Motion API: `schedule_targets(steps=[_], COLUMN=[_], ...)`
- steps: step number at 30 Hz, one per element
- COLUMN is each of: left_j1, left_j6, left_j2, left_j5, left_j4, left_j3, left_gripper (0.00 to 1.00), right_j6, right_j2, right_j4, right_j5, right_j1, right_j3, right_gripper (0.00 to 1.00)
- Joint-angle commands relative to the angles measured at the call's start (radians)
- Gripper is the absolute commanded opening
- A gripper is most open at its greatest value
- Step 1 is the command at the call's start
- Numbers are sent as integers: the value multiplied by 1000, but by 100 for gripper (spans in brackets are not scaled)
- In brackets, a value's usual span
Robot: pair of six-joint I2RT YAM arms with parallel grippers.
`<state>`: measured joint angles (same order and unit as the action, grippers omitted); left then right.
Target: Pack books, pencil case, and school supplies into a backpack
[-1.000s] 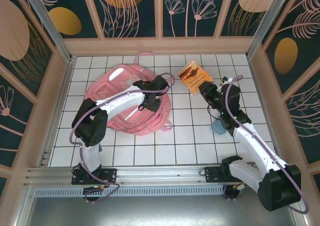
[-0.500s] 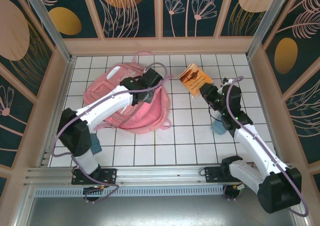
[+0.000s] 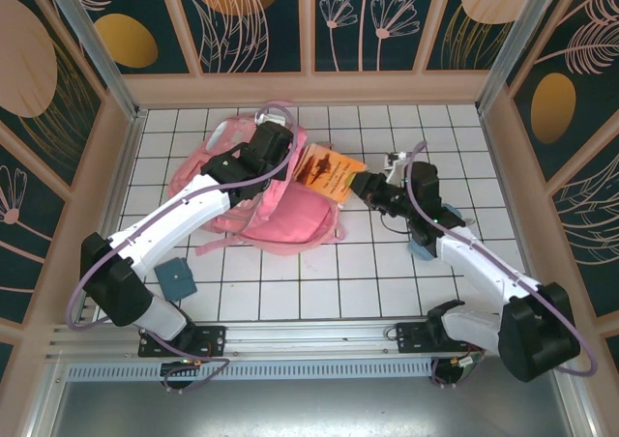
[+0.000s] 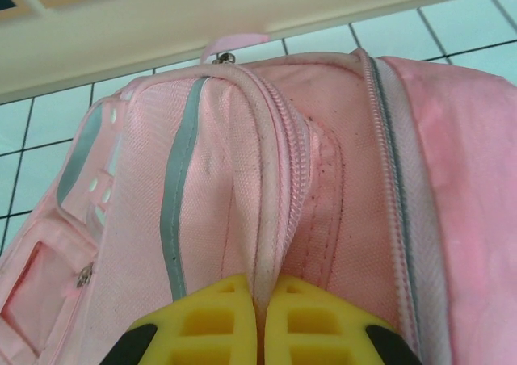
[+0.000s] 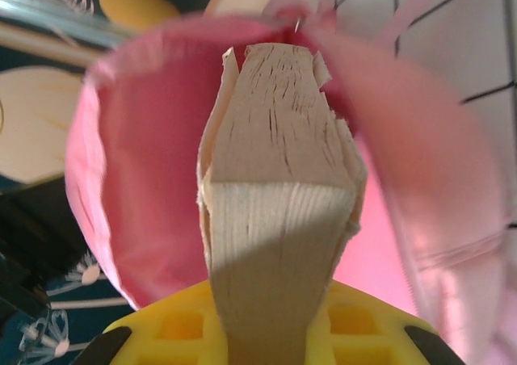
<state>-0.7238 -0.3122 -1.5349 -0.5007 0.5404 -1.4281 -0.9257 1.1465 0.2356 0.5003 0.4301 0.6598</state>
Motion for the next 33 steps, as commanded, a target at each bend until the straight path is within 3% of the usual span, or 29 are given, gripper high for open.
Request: schedule_targets(steps=[1,8,17,23,25,28,33], left_j1=[-7,-8,-7,-7,-7,-7,-6], left_j6=[3,1,-3,5,5,5,4], left_j2=[34,46,91,130,143,149,140], left_j5=[14,80,97,69,64,57,47], left_j4=[-223,-250,-270,-234,-234,-234,-238], left_j3=[-49,-22,-1,7,16,21,23], left_gripper=[0,0,0,0,0,0,0], right_j6=[-41,-117,-243,-329,-335,-329,-301], right_j2=[38,281,619,818,851,858,728], right_j4=[167,314,368,388,383,335,346], right_j5=[38,13,-222,-258,-261,-244,-282], right_j1=[48,128,269,295,299,299,291], right_j3=[3,115,378,532,569,590,439], right_gripper=[14,14,9,10,16,42,65])
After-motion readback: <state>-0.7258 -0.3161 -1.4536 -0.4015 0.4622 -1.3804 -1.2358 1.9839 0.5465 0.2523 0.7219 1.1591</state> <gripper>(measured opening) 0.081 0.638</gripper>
